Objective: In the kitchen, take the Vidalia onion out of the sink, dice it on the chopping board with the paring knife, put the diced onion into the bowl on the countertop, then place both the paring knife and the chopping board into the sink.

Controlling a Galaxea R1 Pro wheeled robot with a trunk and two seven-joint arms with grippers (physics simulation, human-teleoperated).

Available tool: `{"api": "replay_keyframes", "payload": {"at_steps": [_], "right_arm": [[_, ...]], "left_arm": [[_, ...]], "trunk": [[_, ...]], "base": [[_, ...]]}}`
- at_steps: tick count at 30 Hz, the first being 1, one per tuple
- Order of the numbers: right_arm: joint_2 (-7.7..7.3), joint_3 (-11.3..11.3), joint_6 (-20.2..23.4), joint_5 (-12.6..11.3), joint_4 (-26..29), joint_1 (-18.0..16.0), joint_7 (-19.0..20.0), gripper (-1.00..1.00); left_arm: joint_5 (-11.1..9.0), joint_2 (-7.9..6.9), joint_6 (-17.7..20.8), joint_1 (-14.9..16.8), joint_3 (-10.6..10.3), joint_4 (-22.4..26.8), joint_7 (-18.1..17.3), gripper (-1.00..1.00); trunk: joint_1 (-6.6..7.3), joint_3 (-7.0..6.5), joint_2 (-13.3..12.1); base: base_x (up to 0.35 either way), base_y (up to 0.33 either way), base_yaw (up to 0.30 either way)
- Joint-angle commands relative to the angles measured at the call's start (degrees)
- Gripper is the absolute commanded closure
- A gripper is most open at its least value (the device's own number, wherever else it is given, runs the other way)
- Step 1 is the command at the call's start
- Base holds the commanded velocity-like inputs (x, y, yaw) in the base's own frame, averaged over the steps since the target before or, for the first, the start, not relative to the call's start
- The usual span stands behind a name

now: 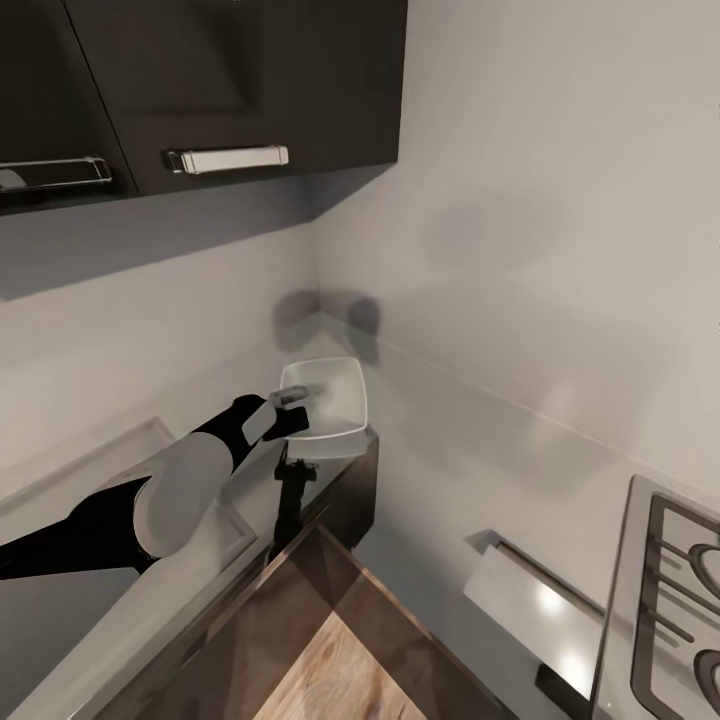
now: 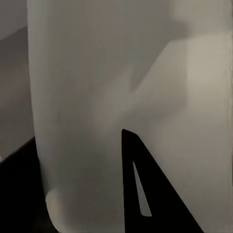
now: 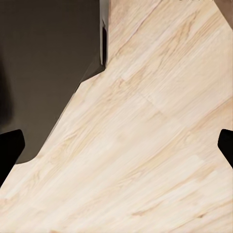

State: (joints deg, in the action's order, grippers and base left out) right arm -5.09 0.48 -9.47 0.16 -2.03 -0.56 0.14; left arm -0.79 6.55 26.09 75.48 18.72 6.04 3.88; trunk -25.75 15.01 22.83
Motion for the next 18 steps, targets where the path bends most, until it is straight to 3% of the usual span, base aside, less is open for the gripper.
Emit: {"api": "replay_keyframes", "payload": {"at_steps": [1, 18], "right_arm": [[0.0, 0.0, -0.4, 0.0, -0.2, -0.1, 0.0, -1.0], [-0.01, 0.0, -0.4, 0.0, -0.2, -0.1, 0.0, -1.0]], "left_arm": [[0.3, 0.04, 0.3, 0.0, 0.3, 0.1, 0.3, 1.0], [0.4, -0.05, -3.4, 0.0, 0.5, 0.9, 0.1, 1.0]], "trunk": [[-0.04, 0.01, 0.1], [-0.04, -1.55, 0.1]], "base": [[0.0, 0.0, 0.0], [0.0, 0.0, 0.0]]}}
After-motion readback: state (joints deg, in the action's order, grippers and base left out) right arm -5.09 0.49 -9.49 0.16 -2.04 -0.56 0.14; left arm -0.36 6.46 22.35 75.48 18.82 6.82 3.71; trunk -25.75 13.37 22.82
